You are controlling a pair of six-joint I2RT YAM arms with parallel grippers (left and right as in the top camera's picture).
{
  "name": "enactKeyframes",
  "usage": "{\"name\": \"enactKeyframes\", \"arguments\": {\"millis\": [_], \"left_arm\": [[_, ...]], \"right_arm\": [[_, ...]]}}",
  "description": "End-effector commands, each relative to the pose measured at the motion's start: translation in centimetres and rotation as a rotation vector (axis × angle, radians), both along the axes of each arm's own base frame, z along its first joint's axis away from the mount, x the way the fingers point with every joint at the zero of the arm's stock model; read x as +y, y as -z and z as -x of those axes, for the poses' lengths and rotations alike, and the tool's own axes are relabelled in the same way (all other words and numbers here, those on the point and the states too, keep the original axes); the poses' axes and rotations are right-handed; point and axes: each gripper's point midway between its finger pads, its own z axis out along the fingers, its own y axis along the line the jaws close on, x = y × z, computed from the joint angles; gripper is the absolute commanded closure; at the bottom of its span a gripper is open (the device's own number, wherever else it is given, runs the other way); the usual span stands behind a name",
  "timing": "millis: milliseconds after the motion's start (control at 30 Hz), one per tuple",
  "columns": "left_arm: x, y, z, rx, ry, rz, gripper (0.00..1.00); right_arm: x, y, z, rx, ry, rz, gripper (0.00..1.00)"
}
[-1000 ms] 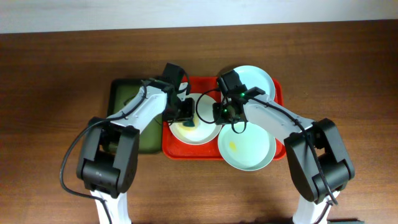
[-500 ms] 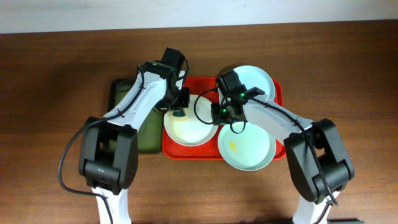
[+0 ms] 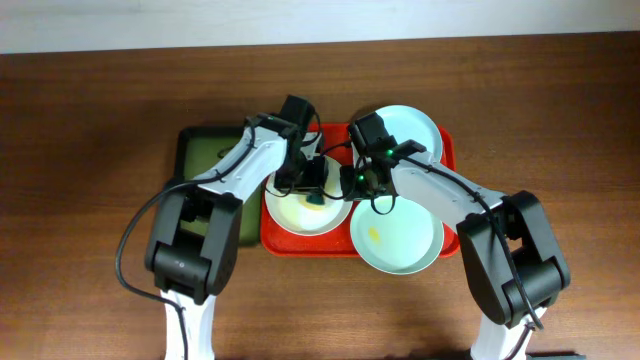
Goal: Clean dirty plates on tray and stack at the side
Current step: 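Scrub the white plate with the sponge while right gripper holds its rim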
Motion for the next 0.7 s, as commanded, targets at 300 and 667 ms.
{"name": "enactKeyframes", "arguments": {"millis": [300, 667], "left_arm": [[6.8, -1.4, -0.6, -0.057, -0.054, -0.372, 1.00], [-5.1, -0.9, 4.0, 0.064, 0.125, 0.210, 1.00]], "right_arm": [[0.7, -0.8, -0.1, -0.016, -0.012, -0.028, 0.96], [0.7, -0.9, -0.2, -0.018, -0.013, -0.028, 0.96]]}}
